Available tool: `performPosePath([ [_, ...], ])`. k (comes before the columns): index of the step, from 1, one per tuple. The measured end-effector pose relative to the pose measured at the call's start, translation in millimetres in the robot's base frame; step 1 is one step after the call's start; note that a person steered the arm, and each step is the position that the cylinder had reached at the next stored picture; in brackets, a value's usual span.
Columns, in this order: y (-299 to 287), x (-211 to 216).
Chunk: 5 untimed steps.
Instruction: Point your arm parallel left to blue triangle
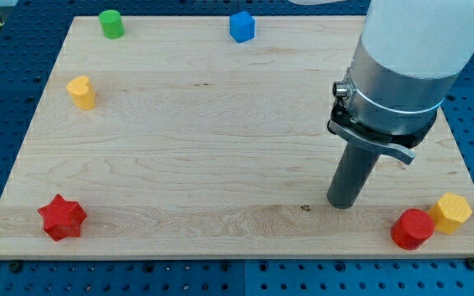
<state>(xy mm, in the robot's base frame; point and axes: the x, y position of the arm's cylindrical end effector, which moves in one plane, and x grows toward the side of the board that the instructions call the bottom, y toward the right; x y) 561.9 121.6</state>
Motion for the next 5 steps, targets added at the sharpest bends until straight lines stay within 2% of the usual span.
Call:
performPosePath([
  [2,-12.6,-7.2],
  [5,-19.1,-84.3],
])
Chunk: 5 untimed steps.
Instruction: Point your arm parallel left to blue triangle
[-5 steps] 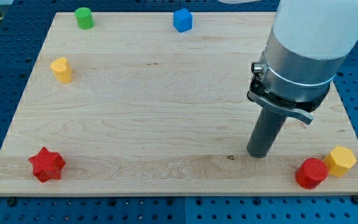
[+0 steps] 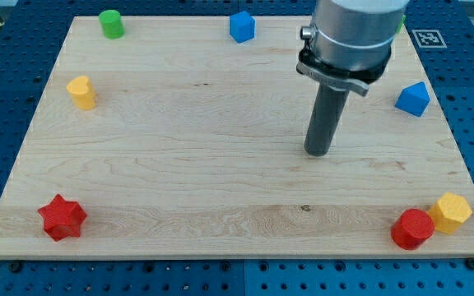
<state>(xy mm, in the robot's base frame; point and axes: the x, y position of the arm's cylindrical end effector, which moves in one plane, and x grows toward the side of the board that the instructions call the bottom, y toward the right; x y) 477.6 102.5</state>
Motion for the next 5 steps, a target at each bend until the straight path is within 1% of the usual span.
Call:
performPosePath([
  [5,-1.1,-3.5],
])
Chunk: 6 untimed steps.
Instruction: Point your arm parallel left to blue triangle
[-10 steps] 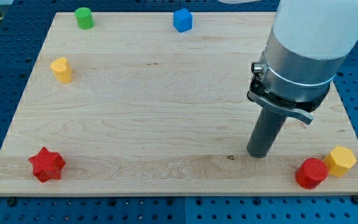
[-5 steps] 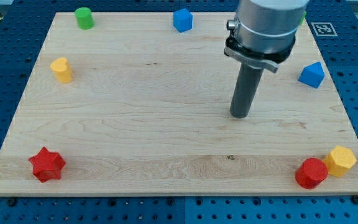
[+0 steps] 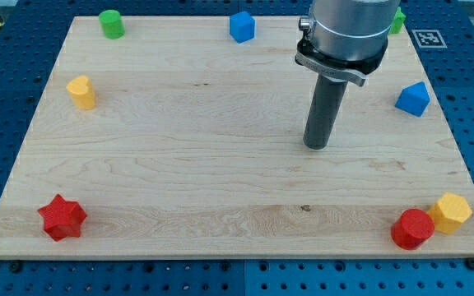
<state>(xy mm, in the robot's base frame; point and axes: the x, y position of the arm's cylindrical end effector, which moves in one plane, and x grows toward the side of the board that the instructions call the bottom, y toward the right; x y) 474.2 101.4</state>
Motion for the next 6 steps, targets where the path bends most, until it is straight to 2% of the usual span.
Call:
performPosePath([
  [2,-28.9,-5.9],
  [6,-34.1,-102.0],
])
